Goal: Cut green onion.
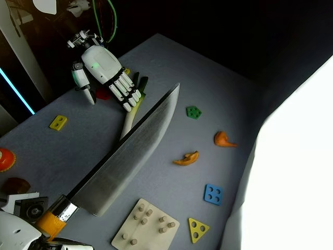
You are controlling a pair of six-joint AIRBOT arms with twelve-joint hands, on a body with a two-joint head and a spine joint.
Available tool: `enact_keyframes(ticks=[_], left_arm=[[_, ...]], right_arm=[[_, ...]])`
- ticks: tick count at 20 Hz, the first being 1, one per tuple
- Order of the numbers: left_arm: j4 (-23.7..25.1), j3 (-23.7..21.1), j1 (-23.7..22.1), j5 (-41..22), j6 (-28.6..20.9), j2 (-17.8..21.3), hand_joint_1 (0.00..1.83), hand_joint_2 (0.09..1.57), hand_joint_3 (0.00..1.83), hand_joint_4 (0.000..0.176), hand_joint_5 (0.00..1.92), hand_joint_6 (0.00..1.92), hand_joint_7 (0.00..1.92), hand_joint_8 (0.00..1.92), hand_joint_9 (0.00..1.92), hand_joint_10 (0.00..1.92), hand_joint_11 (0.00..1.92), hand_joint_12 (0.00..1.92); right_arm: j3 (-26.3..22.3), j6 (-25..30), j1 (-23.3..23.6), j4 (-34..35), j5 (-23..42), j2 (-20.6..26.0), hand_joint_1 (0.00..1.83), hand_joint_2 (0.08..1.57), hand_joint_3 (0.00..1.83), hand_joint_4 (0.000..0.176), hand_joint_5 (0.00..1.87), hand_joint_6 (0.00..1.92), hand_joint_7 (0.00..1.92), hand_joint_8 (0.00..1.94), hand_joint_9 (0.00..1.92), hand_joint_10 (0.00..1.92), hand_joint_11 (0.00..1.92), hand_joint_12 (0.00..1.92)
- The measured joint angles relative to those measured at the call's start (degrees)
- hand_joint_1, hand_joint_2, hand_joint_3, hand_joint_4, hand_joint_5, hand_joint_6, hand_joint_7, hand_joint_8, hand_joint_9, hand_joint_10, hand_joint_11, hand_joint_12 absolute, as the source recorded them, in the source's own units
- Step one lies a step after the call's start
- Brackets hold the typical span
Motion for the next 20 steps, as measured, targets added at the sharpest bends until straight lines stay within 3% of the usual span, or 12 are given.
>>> enact_keyframes(ticks=[4, 8, 12, 20], left_arm=[[0.15, 0.07, 0.04, 0.07, 0.00, 0.00, 0.19, 1.38, 0.00, 0.000, 0.04, 0.00, 0.02, 0.00, 0.00, 0.00, 0.00, 0.03], [0.39, 0.11, 0.46, 0.02, 0.00, -0.24, 0.14, 1.37, 0.00, 0.000, 0.00, 0.00, 0.00, 0.00, 0.00, 0.00, 0.00, 0.00], [0.37, 0.13, 0.46, 0.04, 0.00, -0.24, 0.06, 1.37, 0.00, 0.007, 0.00, 0.00, 0.00, 0.00, 0.00, 0.00, 0.00, 0.00], [0.57, 0.13, 0.46, 0.02, 0.00, -0.24, 0.04, 1.35, 0.00, 0.028, 0.00, 0.00, 0.00, 0.00, 0.00, 0.00, 0.00, 0.00]], right_arm=[[-3.69, -6.43, -0.02, 6.86, 0.37, 0.13, 1.58, 0.82, 0.71, 0.176, 1.35, 1.92, 1.54, 1.94, 1.62, 1.92, 1.70, 1.92], [-7.13, -8.70, -0.02, 6.75, 0.42, 0.11, 1.61, 0.78, 0.71, 0.176, 1.45, 1.92, 1.58, 1.94, 1.65, 1.92, 1.74, 1.92], [-9.70, -10.43, -0.17, 7.72, 0.35, 0.13, 1.62, 0.77, 0.75, 0.176, 1.42, 1.92, 1.56, 1.94, 1.63, 1.92, 1.71, 1.92], [-8.83, -10.60, -2.67, 8.07, 0.66, -1.97, 1.61, 0.78, 0.79, 0.176, 1.47, 1.92, 1.57, 1.94, 1.65, 1.92, 1.74, 1.92]])
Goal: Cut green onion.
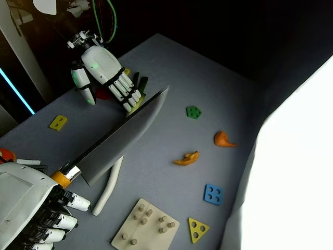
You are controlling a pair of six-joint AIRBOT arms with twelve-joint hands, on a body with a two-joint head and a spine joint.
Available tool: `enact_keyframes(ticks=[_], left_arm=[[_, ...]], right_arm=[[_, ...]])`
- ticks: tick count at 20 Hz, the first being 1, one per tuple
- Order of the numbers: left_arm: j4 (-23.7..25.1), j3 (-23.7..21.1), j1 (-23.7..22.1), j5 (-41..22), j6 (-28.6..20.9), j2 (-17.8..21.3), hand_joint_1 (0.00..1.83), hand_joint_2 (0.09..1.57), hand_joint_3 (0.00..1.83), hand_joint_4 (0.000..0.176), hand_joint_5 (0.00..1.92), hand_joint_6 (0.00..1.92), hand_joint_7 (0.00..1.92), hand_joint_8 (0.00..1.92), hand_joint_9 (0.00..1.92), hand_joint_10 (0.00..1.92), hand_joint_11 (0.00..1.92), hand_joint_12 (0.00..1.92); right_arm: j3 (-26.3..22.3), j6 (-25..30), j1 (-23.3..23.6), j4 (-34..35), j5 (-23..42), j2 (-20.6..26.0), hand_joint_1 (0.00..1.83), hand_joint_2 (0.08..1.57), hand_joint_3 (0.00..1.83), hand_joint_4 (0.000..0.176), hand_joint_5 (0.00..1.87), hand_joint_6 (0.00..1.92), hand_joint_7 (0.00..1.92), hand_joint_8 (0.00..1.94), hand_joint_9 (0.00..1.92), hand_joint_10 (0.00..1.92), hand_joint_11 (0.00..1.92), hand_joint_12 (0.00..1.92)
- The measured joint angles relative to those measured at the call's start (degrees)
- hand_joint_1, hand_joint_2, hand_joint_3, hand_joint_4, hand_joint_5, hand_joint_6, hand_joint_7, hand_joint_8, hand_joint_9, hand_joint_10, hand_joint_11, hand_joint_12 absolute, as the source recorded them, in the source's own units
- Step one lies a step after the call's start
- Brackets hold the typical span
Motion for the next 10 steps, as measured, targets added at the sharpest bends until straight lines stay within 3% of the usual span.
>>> enact_keyframes(ticks=[1, 4, 10], left_arm=[[0.02, 0.00, 0.00, 0.00, 0.00, 0.00, 0.06, 1.35, 0.00, 0.031, 0.00, 0.00, 0.00, 0.00, 0.00, 0.00, 0.00, 0.00], [0.09, -0.02, 0.00, -0.04, 0.00, 0.00, 0.15, 1.34, 0.00, 0.000, 0.09, 0.03, 0.04, 0.01, 0.01, 0.00, 0.00, 0.00], [0.44, 0.04, -0.02, 0.20, -0.02, 0.00, 0.17, 1.33, 0.00, 0.000, 0.08, 0.01, 0.06, 0.00, 0.00, 0.00, 0.00, 0.00]], right_arm=[[0.44, 0.04, -0.24, -0.04, 0.11, -0.31, 1.61, 0.78, 0.80, 0.176, 1.46, 1.92, 1.57, 1.94, 1.64, 1.92, 1.73, 1.92], [2.03, 0.17, -1.44, -0.44, 0.42, -1.07, 1.60, 0.79, 0.79, 0.176, 1.42, 1.92, 1.56, 1.94, 1.63, 1.92, 1.72, 1.92], [2.16, 4.74, -6.23, -4.42, 2.14, -0.57, 1.60, 0.80, 0.75, 0.176, 1.49, 1.92, 1.57, 1.94, 1.64, 1.92, 1.76, 1.92]])
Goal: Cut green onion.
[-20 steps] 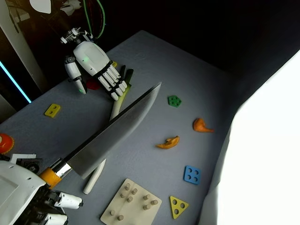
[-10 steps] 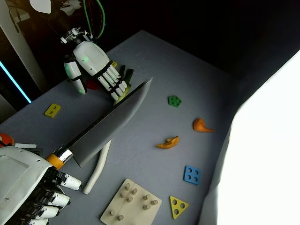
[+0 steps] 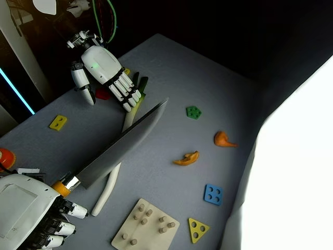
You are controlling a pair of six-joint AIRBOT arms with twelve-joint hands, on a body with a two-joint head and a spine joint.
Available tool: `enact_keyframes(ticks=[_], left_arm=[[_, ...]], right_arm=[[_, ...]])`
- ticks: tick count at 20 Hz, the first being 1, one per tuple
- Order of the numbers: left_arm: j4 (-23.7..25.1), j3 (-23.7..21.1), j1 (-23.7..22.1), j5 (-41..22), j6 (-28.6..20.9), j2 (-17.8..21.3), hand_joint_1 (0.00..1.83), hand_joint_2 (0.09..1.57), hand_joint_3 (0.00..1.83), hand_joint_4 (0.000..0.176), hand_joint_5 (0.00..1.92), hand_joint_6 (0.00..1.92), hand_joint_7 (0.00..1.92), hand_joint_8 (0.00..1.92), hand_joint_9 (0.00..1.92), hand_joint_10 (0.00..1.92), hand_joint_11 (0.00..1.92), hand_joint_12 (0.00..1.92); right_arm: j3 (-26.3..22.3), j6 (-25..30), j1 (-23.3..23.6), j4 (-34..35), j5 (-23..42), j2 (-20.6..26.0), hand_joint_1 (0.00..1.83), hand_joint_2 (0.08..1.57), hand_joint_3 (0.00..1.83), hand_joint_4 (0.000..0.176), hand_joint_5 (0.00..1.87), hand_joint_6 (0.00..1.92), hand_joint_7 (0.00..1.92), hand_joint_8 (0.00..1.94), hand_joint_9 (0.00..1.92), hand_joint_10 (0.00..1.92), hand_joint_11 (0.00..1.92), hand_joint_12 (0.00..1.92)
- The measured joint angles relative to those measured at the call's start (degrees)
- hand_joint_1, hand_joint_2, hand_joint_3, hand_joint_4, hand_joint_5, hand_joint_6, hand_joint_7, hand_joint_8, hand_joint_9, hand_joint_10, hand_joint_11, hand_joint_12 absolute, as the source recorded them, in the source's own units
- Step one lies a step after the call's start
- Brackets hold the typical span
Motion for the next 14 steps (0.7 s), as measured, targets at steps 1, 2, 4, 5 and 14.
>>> enact_keyframes(ticks=[1, 2, 4, 5, 14], left_arm=[[0.04, 0.07, -0.04, -0.07, 0.00, 0.00, 0.18, 1.33, 0.00, 0.000, 0.08, 0.01, 0.05, 0.00, 0.00, 0.00, 0.00, 0.00], [0.02, 0.07, -0.04, -0.07, 0.00, 0.00, 0.18, 1.33, 0.00, 0.000, 0.08, 0.00, 0.04, 0.00, 0.00, 0.00, 0.00, 0.00], [-0.02, 0.07, -0.20, -0.09, 0.02, 0.00, 0.12, 1.34, 0.00, 0.005, 0.09, 0.01, 0.06, 0.01, 0.00, 0.00, 0.00, 0.00], [-0.26, 0.07, -0.42, -0.15, -0.02, 0.00, 0.10, 1.34, 0.00, 0.007, 0.09, 0.01, 0.07, 0.01, 0.00, 0.00, 0.00, 0.00], [-0.13, 0.20, -0.46, -0.09, 0.00, 0.00, 0.14, 1.34, 0.00, 0.004, 0.11, 0.00, 0.08, 0.01, 0.00, 0.00, 0.00, 0.00]], right_arm=[[0.07, 0.48, -0.57, -0.76, 0.37, 0.07, 1.60, 0.81, 0.75, 0.176, 1.50, 1.92, 1.58, 1.94, 1.64, 1.92, 1.77, 1.92], [0.33, 1.40, -1.22, -1.60, 0.46, 0.11, 1.59, 0.81, 0.75, 0.176, 1.48, 1.92, 1.57, 1.94, 1.63, 1.92, 1.75, 1.92], [1.01, 2.75, -1.95, -2.67, 0.55, 0.13, 1.57, 0.81, 0.75, 0.176, 1.43, 1.92, 1.55, 1.94, 1.61, 1.92, 1.72, 1.92], [1.42, 3.10, -2.29, -3.04, 0.57, 0.13, 1.57, 0.81, 0.75, 0.176, 1.42, 1.92, 1.54, 1.94, 1.61, 1.92, 1.71, 1.92], [2.23, 4.15, -3.43, -3.02, 0.50, 2.38, 1.61, 0.78, 0.83, 0.176, 1.43, 1.92, 1.57, 1.94, 1.65, 1.92, 1.74, 1.92]])
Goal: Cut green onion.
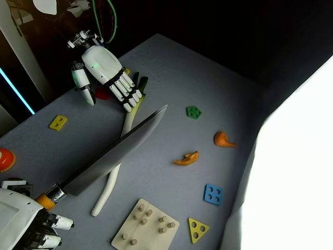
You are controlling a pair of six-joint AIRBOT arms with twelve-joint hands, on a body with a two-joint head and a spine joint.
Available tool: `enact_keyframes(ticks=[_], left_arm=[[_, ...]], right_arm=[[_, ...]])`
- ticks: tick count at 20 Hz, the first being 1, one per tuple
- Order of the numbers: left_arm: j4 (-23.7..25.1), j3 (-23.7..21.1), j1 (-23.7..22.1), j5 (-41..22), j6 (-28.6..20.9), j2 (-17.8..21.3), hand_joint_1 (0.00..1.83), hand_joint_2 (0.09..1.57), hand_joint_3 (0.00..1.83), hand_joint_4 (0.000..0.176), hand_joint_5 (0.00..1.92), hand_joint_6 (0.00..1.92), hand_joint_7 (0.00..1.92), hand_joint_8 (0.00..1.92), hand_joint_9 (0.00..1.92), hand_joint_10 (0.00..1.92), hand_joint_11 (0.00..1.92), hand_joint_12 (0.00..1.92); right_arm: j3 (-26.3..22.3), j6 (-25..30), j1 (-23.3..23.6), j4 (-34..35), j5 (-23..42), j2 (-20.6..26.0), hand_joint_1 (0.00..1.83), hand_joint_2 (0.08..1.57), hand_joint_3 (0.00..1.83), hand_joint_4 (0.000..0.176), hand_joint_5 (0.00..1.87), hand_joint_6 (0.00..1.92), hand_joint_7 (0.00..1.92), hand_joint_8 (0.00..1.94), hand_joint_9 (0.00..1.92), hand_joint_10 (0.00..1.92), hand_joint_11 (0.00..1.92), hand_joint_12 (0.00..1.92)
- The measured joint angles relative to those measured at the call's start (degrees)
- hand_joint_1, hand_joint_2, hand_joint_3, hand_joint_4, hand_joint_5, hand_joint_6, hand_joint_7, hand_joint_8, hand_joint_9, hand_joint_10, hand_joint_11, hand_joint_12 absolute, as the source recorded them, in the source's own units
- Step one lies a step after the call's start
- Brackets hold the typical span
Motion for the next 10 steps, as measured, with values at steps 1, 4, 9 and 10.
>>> enact_keyframes(ticks=[1, 4, 9, 10], left_arm=[[0.00, 0.00, 0.00, -0.02, 0.00, 0.00, 0.14, 1.34, 0.00, 0.004, 0.11, 0.00, 0.08, 0.01, 0.00, 0.00, 0.00, 0.00], [-0.07, 0.00, -0.15, -0.07, -0.02, 0.00, 0.13, 1.35, 0.01, 0.000, 0.13, 0.01, 0.08, 0.01, 0.00, 0.00, 0.00, 0.00], [-0.02, 0.04, -0.17, 0.09, 0.00, 0.00, 0.09, 1.35, 0.00, 0.000, 0.13, 0.01, 0.06, 0.00, 0.00, 0.00, 0.00, 0.00], [-0.04, 0.04, -0.17, 0.00, 0.00, 0.00, 0.10, 1.36, 0.01, 0.000, 0.08, 0.00, 0.03, 0.00, 0.00, 0.00, 0.00, 0.00]], right_arm=[[-0.02, 0.17, -0.26, -0.17, 0.00, 0.22, 1.61, 0.78, 0.83, 0.176, 1.43, 1.92, 1.57, 1.94, 1.65, 1.92, 1.74, 1.92], [-0.02, 1.14, -0.90, -0.98, -0.17, 1.75, 1.61, 0.72, 0.90, 0.176, 1.41, 1.92, 1.57, 1.94, 1.63, 1.92, 1.71, 1.92], [0.11, 1.77, -0.50, -0.55, -0.22, 2.49, 1.62, 0.72, 0.88, 0.176, 1.41, 1.92, 1.55, 1.94, 1.61, 1.92, 1.69, 1.92], [0.11, 1.68, 0.94, -0.72, -0.02, 2.49, 1.62, 0.73, 0.89, 0.176, 1.43, 1.92, 1.56, 1.94, 1.63, 1.92, 1.71, 1.92]])
